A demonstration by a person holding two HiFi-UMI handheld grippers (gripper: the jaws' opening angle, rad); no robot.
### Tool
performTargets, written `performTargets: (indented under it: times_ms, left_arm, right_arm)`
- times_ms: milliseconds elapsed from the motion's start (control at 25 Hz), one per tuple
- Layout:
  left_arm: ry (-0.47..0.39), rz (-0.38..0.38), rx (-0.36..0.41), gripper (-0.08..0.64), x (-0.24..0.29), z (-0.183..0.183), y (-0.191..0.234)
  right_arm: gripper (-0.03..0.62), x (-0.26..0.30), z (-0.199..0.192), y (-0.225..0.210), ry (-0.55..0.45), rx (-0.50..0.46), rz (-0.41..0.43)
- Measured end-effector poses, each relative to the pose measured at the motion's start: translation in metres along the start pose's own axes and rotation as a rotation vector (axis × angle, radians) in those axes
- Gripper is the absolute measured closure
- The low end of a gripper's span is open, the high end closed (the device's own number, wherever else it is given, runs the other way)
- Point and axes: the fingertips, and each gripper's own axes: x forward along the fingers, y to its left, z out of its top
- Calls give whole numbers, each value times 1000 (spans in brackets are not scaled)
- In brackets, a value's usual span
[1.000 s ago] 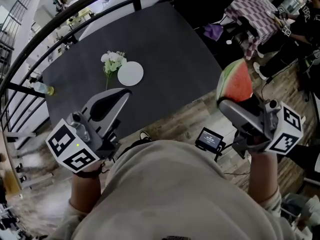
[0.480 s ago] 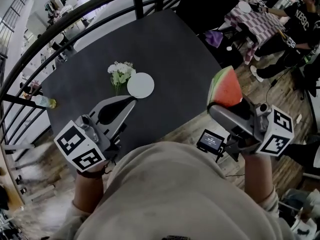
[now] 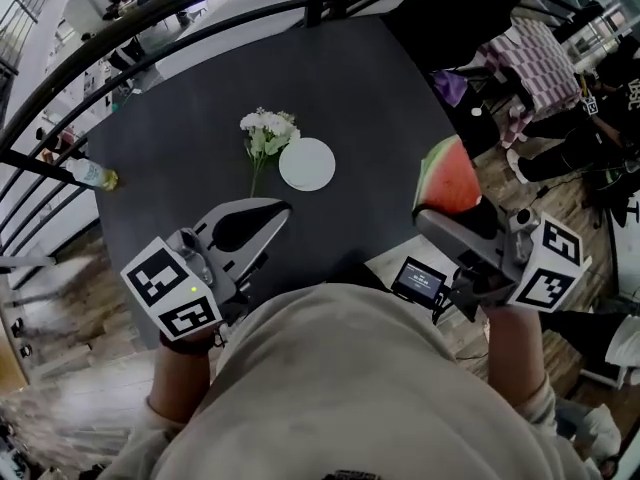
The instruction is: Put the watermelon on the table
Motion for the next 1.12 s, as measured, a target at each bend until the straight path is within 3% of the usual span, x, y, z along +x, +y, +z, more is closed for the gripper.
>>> performTargets:
  times_ms: [120, 600, 1120]
  left_arm:
    - [36, 13, -11, 552, 0, -10, 3]
    - [-18, 160, -35, 553, -2, -7, 24]
    - [-23, 193, -50, 552, 14, -8, 31]
  right_arm:
    - [364, 14, 1, -6, 25, -7, 22]
    - [364, 51, 5, -41, 116, -33, 132]
    - [364, 66, 1, -72, 174, 13, 173]
